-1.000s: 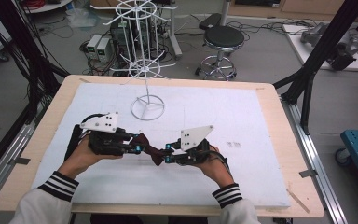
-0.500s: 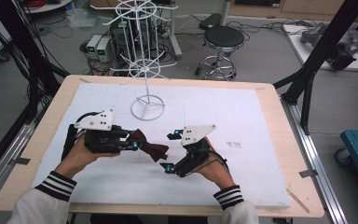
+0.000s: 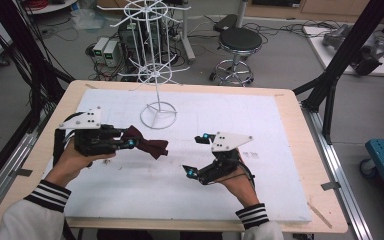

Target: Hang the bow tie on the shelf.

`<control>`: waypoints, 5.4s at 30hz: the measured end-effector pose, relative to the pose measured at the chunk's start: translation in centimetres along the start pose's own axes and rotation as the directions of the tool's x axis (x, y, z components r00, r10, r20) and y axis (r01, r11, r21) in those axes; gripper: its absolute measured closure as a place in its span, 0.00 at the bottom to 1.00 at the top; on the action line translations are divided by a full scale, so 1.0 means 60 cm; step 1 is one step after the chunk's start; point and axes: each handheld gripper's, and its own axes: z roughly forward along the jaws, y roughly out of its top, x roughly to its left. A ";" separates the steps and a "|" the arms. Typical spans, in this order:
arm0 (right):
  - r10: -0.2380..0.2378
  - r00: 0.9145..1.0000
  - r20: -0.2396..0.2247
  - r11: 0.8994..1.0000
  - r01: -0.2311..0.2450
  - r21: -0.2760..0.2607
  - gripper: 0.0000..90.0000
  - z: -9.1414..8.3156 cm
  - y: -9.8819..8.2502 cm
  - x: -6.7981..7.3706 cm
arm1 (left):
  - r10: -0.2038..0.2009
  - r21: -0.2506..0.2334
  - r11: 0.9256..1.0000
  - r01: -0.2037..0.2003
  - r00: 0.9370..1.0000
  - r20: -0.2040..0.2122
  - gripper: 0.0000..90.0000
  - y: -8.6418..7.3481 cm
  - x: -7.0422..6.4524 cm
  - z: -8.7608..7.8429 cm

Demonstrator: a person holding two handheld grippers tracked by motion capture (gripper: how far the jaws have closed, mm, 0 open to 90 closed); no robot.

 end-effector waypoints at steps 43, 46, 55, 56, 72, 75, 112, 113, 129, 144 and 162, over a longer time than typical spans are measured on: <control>0.138 0.906 0.400 0.977 -0.057 -0.208 0.04 -0.149 -0.130 -0.003 | -0.052 0.077 0.995 0.064 0.986 -0.159 0.89 0.107 0.148 -0.050; 0.137 0.898 0.417 0.978 -0.055 -0.202 0.04 -0.150 -0.136 -0.004 | -0.052 0.065 0.996 0.063 0.987 -0.153 0.89 0.110 0.154 -0.046; 0.146 0.884 0.443 0.976 -0.057 -0.208 0.04 -0.153 -0.152 -0.005 | -0.068 0.049 0.996 0.075 0.988 -0.140 0.89 0.105 0.169 -0.037; 0.147 0.883 0.446 0.976 -0.057 -0.208 0.04 -0.153 -0.154 -0.005 | -0.068 0.048 0.996 0.076 0.988 -0.137 0.89 0.105 0.170 -0.037; 0.133 0.859 0.495 0.980 -0.040 -0.195 0.04 -0.143 -0.184 -0.003 | -0.040 0.069 0.996 0.049 0.991 -0.130 0.89 0.133 0.182 -0.008; 0.138 0.852 0.505 0.978 -0.037 -0.207 0.04 -0.141 -0.188 -0.001 | -0.038 0.059 0.997 0.046 0.991 -0.132 0.89 0.136 0.185 0.000; 0.137 0.821 0.554 0.968 0.007 -0.251 0.04 -0.141 -0.195 0.004 | -0.067 0.085 0.993 0.084 0.980 -0.189 0.83 0.138 0.185 0.065; 0.140 0.822 0.552 0.967 0.005 -0.253 0.04 -0.142 -0.195 0.004 | -0.066 0.084 0.993 0.084 0.978 -0.198 0.82 0.138 0.184 0.067; 0.148 0.821 0.551 0.965 0.002 -0.262 0.04 -0.142 -0.196 0.004 | -0.053 0.112 0.989 0.101 0.928 -0.370 0.45 0.135 0.174 0.069; 0.144 0.822 0.551 0.965 0.006 -0.261 0.04 -0.142 -0.196 0.006 | -0.038 -0.064 0.998 0.013 0.916 -0.399 0.07 0.127 0.149 0.039; 0.142 0.816 0.561 0.966 0.010 -0.259 0.04 -0.142 -0.196 0.007 | 0.082 -0.209 0.958 -0.195 0.888 -0.452 0.02 0.033 0.032 -0.089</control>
